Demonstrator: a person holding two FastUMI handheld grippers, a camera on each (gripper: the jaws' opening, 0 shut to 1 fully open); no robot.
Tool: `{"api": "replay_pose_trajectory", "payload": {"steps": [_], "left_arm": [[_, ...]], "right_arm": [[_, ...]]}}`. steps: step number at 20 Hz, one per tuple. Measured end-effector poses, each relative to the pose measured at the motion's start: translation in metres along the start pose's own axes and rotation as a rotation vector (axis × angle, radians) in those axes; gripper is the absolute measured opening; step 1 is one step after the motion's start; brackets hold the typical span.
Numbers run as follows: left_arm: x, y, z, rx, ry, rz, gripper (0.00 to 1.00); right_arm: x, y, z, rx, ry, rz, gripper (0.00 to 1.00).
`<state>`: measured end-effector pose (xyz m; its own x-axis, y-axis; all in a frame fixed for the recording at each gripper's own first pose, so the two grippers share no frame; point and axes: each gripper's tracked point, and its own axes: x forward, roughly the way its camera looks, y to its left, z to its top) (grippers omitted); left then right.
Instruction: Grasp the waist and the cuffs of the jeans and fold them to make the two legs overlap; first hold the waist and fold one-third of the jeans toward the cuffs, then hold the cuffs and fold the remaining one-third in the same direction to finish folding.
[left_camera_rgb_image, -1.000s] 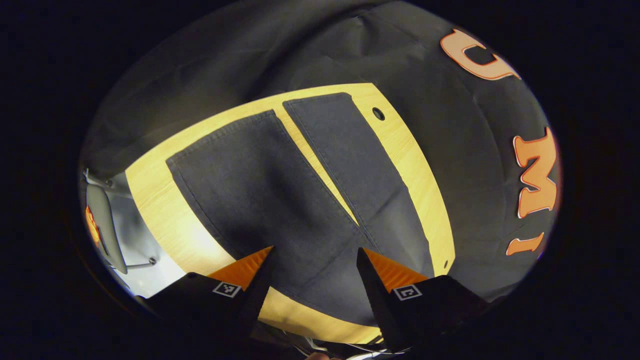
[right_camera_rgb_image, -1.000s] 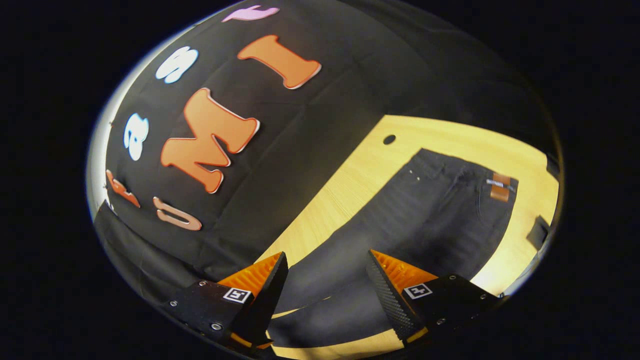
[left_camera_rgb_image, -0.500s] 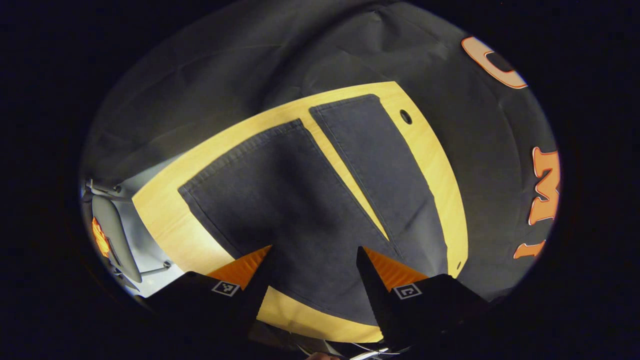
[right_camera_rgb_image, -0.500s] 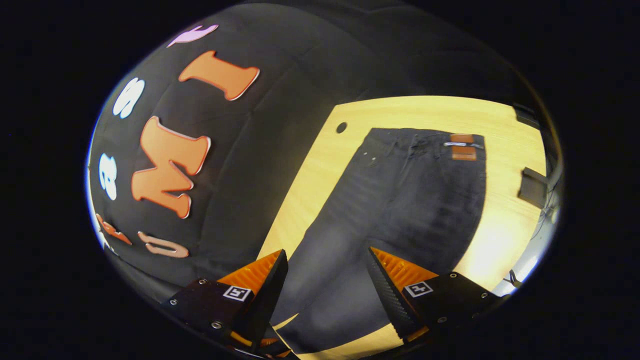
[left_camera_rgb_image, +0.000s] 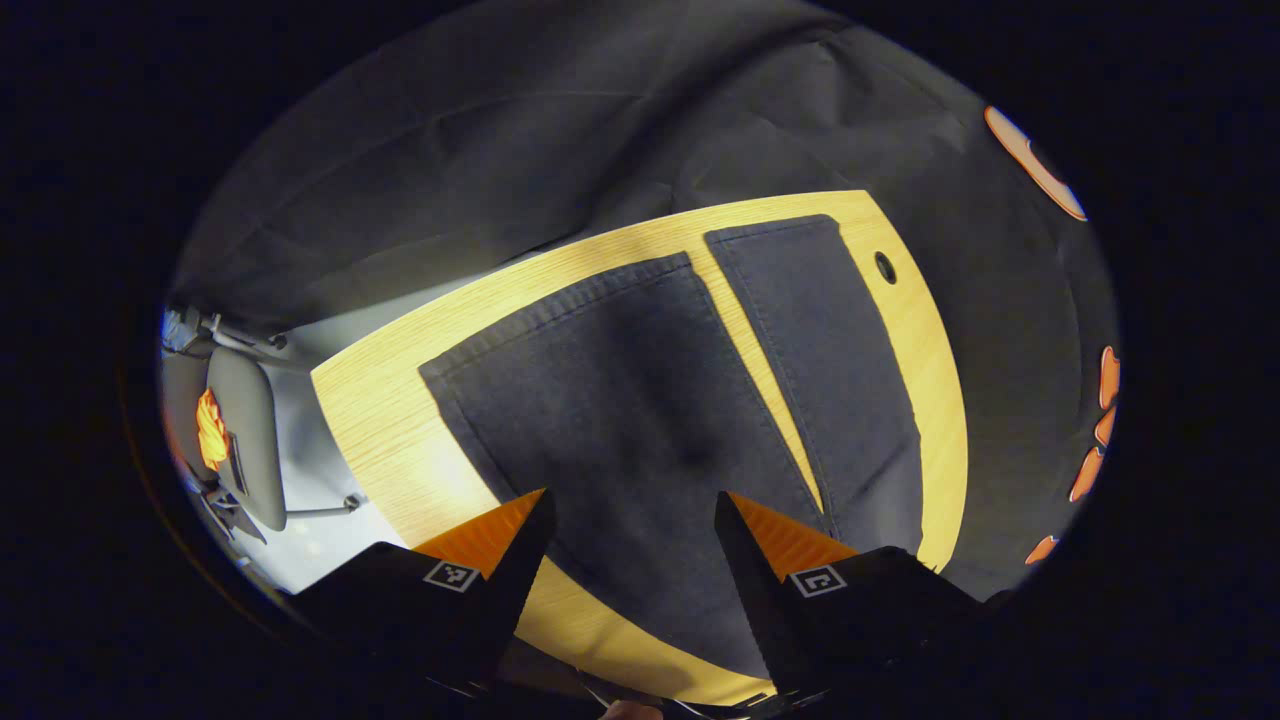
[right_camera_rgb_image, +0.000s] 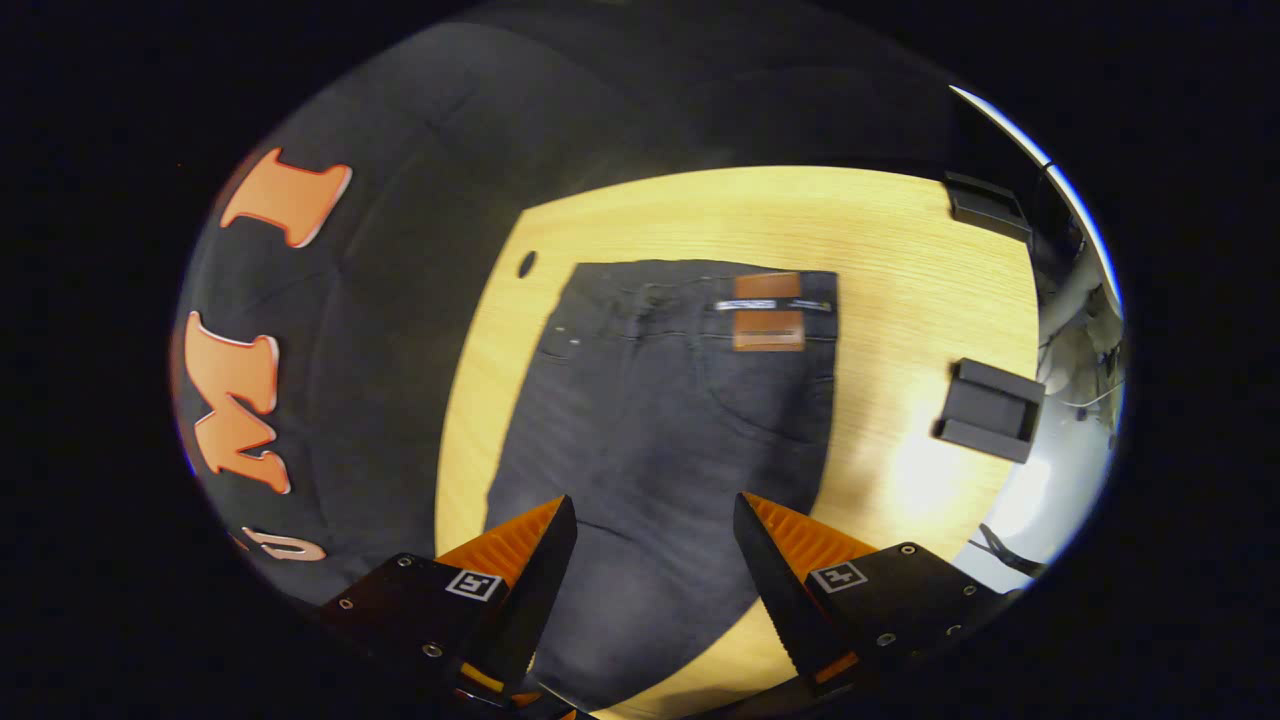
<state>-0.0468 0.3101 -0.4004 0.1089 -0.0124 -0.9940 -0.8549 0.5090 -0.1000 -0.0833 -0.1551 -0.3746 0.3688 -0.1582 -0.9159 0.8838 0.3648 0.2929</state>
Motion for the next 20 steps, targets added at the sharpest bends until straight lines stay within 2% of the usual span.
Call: {"api": "replay_pose_trajectory", "payload": {"steps": [4, 5, 6, 8, 13, 15, 18, 19, 20], "left_arm": [[0.004, 0.022, -0.007, -0.038, 0.034, 0.062, 0.96], [0.006, 0.028, -0.009, -0.043, 0.042, 0.077, 0.92], [0.008, 0.036, -0.011, -0.046, 0.053, 0.099, 0.96], [0.012, 0.050, -0.015, -0.060, 0.073, 0.140, 0.96], [0.029, 0.073, -0.012, -0.109, 0.117, 0.226, 0.97], [0.033, 0.079, -0.013, -0.122, 0.129, 0.247, 0.98], [0.038, 0.088, -0.017, -0.137, 0.147, 0.281, 0.97], [0.040, 0.087, -0.014, -0.130, 0.151, 0.283, 0.98], [0.040, 0.087, -0.014, -0.126, 0.149, 0.285, 0.98]], "right_arm": [[0.019, -0.040, 0.000, 0.016, 0.055, -0.132, 0.96], [0.023, -0.046, 0.002, 0.021, 0.058, -0.148, 0.96], [0.026, -0.050, 0.003, 0.024, 0.065, -0.165, 0.95], [0.029, -0.057, 0.005, 0.019, 0.074, -0.207, 0.92], [0.039, -0.067, 0.009, -0.012, 0.104, -0.302, 0.93], [0.043, -0.065, 0.011, -0.016, 0.116, -0.312, 0.88], [0.043, -0.067, 0.009, -0.059, 0.162, -0.371, 0.88], [0.045, -0.069, 0.009, -0.082, 0.177, -0.390, 0.86], [0.046, -0.069, 0.008, -0.108, 0.182, -0.406, 0.78]]}}
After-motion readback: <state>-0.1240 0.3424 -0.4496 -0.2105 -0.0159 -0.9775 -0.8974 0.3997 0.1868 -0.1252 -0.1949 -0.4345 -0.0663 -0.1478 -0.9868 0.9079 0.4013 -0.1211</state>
